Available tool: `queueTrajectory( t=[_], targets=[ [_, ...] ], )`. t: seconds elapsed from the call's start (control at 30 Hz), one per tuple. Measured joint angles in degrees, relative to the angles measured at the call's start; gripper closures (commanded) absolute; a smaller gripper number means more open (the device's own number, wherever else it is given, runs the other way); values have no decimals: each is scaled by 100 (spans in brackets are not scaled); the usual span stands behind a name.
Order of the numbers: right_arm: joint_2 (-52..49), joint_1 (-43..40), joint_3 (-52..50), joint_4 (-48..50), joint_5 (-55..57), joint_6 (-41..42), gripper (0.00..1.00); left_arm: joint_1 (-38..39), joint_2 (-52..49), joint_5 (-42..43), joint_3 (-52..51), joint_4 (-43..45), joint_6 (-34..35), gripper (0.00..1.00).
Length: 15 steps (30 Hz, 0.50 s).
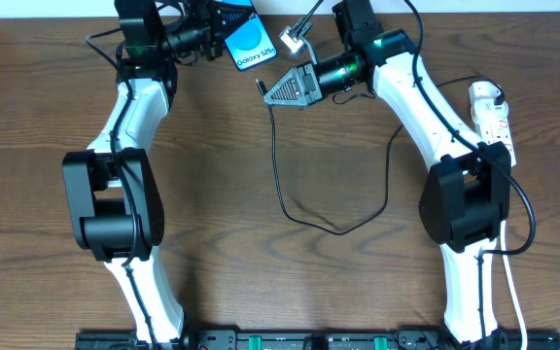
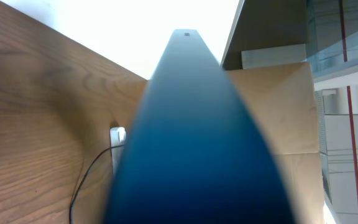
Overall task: Plug charger to phone and switch on socket
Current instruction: 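Align the USB-C plug under the phone's charging port with the right gripper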
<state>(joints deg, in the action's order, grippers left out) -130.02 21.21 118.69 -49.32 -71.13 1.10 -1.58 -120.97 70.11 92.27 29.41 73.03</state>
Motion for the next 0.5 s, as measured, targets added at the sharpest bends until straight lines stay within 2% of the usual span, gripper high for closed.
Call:
queueTrajectory(
  t=[0.2, 0.5],
  targets=[
    [0, -2, 0, 149, 0, 50, 99, 0, 0, 0, 0, 0, 0, 92],
    [0, -11, 0, 697, 0, 542, 99, 15, 0, -2, 0, 0, -2, 93]
  ],
)
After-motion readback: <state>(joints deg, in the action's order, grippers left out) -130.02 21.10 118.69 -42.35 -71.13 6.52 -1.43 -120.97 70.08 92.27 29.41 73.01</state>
